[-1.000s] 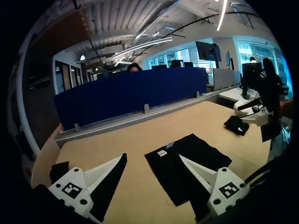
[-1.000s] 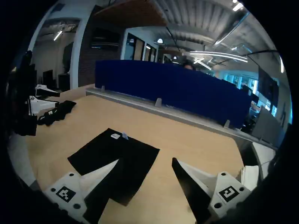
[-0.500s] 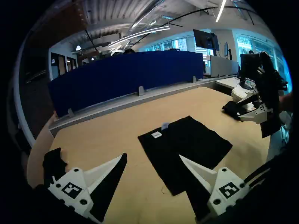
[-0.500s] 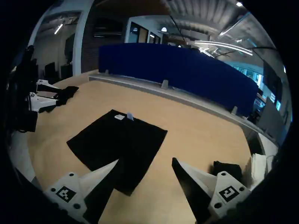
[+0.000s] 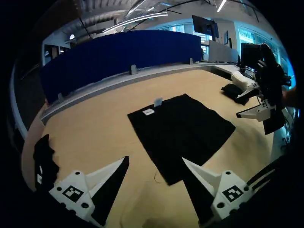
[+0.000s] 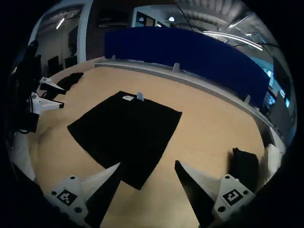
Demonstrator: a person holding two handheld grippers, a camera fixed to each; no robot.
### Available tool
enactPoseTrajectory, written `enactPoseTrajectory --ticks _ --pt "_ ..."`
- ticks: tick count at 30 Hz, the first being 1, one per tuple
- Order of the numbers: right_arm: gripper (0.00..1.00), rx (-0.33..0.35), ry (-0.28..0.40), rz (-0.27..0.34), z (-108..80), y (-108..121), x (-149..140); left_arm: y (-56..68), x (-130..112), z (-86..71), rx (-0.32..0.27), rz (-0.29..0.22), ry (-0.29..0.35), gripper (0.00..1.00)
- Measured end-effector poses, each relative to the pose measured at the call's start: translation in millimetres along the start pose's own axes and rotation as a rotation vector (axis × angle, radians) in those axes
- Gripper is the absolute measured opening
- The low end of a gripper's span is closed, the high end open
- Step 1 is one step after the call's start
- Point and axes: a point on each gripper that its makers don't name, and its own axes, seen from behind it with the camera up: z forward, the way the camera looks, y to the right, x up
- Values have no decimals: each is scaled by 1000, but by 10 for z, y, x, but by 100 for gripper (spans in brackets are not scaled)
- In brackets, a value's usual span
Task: Fold towel
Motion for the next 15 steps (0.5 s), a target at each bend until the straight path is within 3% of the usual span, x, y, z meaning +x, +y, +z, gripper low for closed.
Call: enactPoseTrajectory --ticks 15 --pt "100 23 -84 30 126 -71 -303 142 -416 140 -64 -4 -168 93"
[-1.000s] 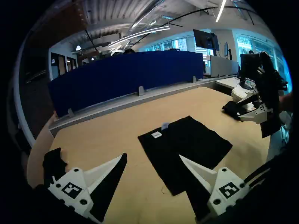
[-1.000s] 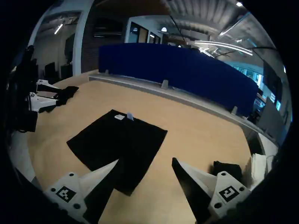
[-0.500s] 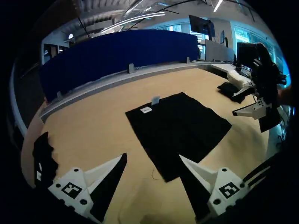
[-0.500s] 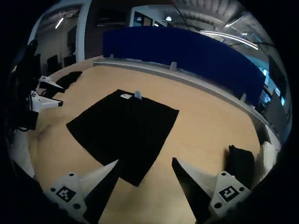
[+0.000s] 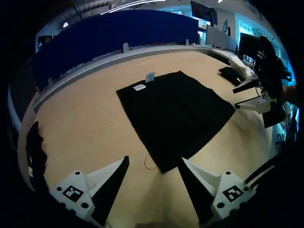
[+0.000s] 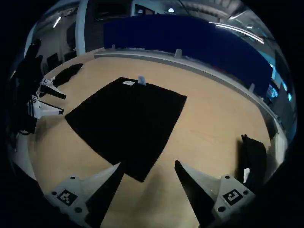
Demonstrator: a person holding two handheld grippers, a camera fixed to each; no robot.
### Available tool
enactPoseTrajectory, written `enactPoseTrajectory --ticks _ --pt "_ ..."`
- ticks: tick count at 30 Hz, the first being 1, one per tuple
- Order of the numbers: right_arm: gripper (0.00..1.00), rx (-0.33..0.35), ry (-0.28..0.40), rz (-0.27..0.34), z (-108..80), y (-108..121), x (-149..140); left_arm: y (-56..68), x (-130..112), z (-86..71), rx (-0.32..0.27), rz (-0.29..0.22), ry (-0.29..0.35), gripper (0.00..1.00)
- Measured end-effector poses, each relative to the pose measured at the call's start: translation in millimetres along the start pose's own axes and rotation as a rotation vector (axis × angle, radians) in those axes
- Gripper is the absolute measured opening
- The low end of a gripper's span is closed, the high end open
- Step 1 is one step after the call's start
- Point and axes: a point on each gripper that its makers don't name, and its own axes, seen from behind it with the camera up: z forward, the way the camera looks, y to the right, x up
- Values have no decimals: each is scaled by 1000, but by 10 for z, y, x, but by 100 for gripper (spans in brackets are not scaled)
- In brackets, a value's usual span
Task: Fold towel
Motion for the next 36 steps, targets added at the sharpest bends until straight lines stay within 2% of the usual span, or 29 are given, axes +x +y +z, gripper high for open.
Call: enactPoseTrajectory --ticks 8,17,24,31,35,36 --pt "100 7 -20 2 -15 -18 -49 103 -144 49 -41 33 -77 92" --pt "99 17 -36 -6 -15 -75 -114 185 -213 62 -74 64 -123 91" --pt "92 19 -38 9 4 -82 -114 186 -240 71 -75 72 -143 78" --pt "74 24 -44 24 36 -88 -124 212 -244 71 -83 55 -163 69" --pt "72 31 -48 40 52 -104 -129 202 -242 74 -81 54 -167 65" --pt "72 31 -50 39 50 -106 -131 200 -243 70 -82 56 -169 61"
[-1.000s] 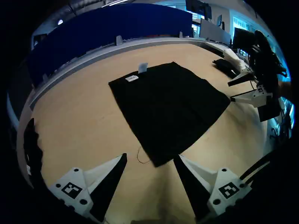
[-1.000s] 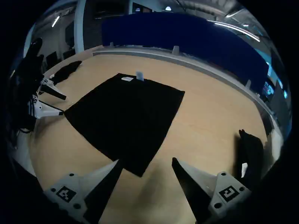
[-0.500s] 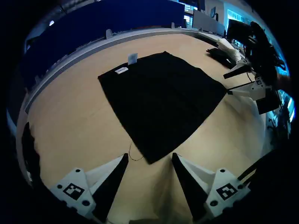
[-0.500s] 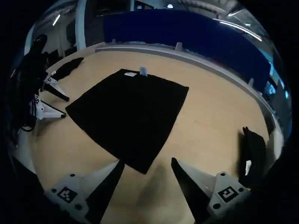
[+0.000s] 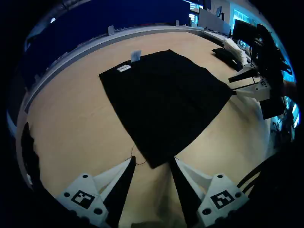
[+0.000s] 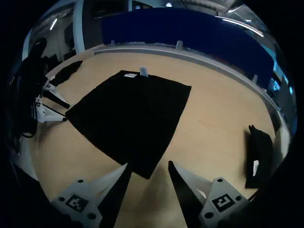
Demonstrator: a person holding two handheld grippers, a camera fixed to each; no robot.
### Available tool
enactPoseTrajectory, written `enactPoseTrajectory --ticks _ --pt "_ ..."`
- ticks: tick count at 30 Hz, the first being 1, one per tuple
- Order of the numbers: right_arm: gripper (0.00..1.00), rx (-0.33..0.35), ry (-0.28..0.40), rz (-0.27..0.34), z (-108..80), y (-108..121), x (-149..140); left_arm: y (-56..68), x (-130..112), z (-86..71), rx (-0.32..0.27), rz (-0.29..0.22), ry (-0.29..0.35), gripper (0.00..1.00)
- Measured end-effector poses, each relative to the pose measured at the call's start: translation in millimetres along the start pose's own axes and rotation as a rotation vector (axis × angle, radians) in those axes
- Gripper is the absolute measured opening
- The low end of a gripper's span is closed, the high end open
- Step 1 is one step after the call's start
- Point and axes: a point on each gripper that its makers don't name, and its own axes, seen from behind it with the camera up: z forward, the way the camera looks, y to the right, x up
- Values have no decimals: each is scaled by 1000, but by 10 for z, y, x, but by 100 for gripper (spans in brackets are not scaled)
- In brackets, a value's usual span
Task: Fold towel
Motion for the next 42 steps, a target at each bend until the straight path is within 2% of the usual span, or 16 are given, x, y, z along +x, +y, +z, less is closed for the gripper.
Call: enactPoseTrajectory --ticks 9,11,20,31,41,42 --pt "64 9 -24 -32 -18 -27 -57 36 -4 -7 -8 24 -12 35" --pt "64 13 -29 -34 -20 -36 -71 49 -5 -6 -8 31 -15 32" --pt "54 25 -47 -21 -13 -47 -151 65 -9 8 -13 23 -19 29" --pt "26 25 -52 -10 -17 -20 -171 57 -8 29 -6 17 -23 23" --pt "21 28 -49 -13 -16 -42 -158 53 -16 7 3 13 -22 18" --pt "20 29 -49 -13 -15 -43 -154 56 -10 5 3 14 -21 15"
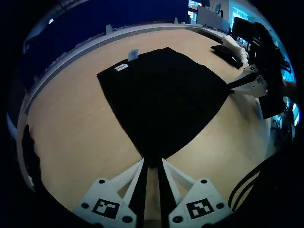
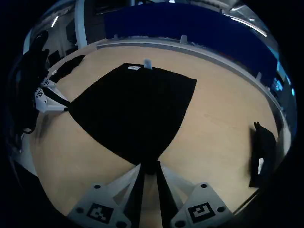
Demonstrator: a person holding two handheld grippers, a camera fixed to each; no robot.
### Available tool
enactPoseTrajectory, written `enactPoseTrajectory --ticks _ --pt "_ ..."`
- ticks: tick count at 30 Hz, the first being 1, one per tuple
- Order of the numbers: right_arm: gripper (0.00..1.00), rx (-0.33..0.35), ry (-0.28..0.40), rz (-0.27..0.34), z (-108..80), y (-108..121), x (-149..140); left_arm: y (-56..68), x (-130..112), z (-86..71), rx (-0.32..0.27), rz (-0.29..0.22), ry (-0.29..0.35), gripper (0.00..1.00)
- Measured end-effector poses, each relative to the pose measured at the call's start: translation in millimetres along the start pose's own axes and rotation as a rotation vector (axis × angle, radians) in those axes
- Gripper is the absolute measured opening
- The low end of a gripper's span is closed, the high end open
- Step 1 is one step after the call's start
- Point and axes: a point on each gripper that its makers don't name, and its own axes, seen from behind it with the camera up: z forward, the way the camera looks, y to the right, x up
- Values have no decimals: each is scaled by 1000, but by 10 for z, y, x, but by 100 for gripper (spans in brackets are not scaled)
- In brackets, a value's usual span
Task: Fold towel
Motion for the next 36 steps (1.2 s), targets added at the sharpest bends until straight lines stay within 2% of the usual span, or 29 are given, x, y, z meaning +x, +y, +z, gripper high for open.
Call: enactPoseTrajectory --ticks 5,11,20,29,36 --pt "18 0 2 0 0 3 27 30 27 -6 -7 5 4 10" --pt "17 0 9 1 -18 21 76 32 63 -34 -2 3 8 9" --pt "17 3 29 -11 -103 21 248 27 192 -135 6 -51 37 9" --pt "17 7 54 -19 -293 -21 457 21 310 -376 17 -75 65 9" --pt "17 15 52 -29 -496 -95 483 87 326 -599 16 -97 78 9"
